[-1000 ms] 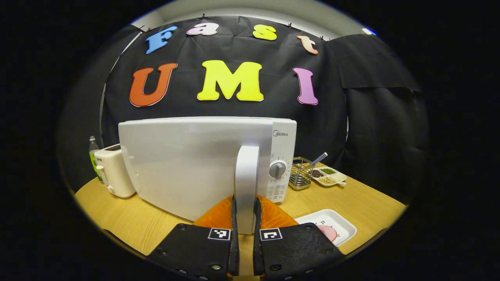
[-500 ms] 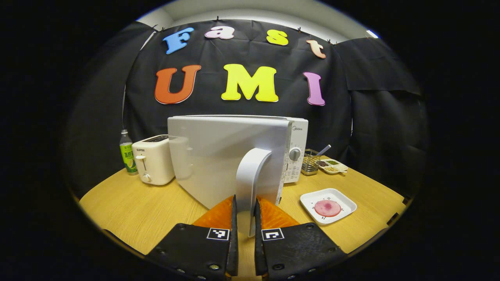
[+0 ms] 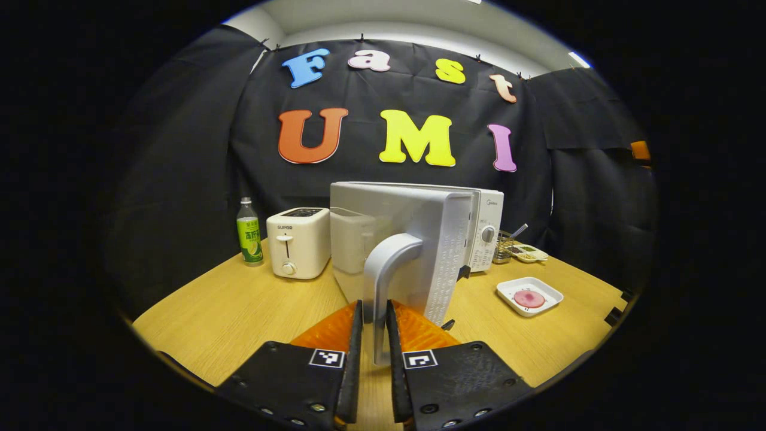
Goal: Open the microwave oven with the left hand, put the food in, and close the microwave oven.
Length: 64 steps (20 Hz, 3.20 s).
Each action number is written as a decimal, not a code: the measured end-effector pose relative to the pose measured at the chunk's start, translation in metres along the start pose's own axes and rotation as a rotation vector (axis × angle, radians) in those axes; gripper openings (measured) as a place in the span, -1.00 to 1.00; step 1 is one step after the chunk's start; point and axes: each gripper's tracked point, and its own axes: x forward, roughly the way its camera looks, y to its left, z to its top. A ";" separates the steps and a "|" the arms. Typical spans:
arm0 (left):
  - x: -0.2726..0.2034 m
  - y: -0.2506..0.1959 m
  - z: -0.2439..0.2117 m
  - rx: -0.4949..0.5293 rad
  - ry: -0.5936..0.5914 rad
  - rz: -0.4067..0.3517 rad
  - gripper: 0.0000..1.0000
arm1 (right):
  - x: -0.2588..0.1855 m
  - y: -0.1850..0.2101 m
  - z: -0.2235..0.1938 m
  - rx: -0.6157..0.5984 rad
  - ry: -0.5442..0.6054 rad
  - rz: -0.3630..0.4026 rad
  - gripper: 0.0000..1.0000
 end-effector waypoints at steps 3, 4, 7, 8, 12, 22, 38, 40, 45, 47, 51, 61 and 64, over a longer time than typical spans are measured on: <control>-0.039 0.034 0.012 -0.024 -0.036 0.065 0.47 | 0.006 0.001 -0.002 -0.013 0.009 -0.008 1.00; -0.052 0.043 0.017 -0.034 -0.047 0.092 0.63 | 0.008 0.001 -0.003 -0.014 0.015 -0.009 1.00; -0.087 0.056 0.027 -0.011 -0.018 0.161 0.84 | 0.019 -0.005 -0.007 -0.011 0.033 -0.027 1.00; -0.097 0.051 0.031 0.000 -0.007 0.158 0.84 | 0.025 -0.009 -0.011 -0.009 0.046 -0.035 1.00; -0.129 0.033 0.075 -0.032 -0.063 0.133 0.84 | 0.061 -0.023 -0.032 0.013 0.145 -0.041 0.93; -0.157 -0.014 0.174 -0.042 -0.239 0.125 0.83 | 0.179 -0.056 -0.168 0.216 0.677 0.065 1.00; -0.121 -0.046 0.217 -0.039 -0.289 0.143 0.83 | 0.248 -0.040 -0.293 0.364 1.100 0.231 0.37; -0.121 -0.045 0.217 -0.035 -0.290 0.144 0.83 | 0.250 -0.039 -0.296 0.340 1.120 0.256 0.16; -0.117 -0.043 0.215 -0.020 -0.280 0.148 0.83 | 0.248 -0.042 -0.309 0.352 1.203 0.255 -0.40; -0.115 -0.042 0.214 -0.021 -0.272 0.153 0.83 | 0.252 -0.042 -0.313 0.366 1.231 0.283 -0.48; -0.110 -0.042 0.209 -0.019 -0.252 0.162 0.83 | 0.256 -0.045 -0.315 0.354 1.246 0.340 -0.86; -0.119 -0.044 0.211 -0.015 -0.261 0.141 0.83 | 0.246 -0.035 -0.314 0.676 1.147 0.363 -0.92; -0.121 -0.042 0.203 -0.006 -0.255 0.133 0.83 | 0.246 -0.029 -0.309 0.780 1.108 0.339 -0.92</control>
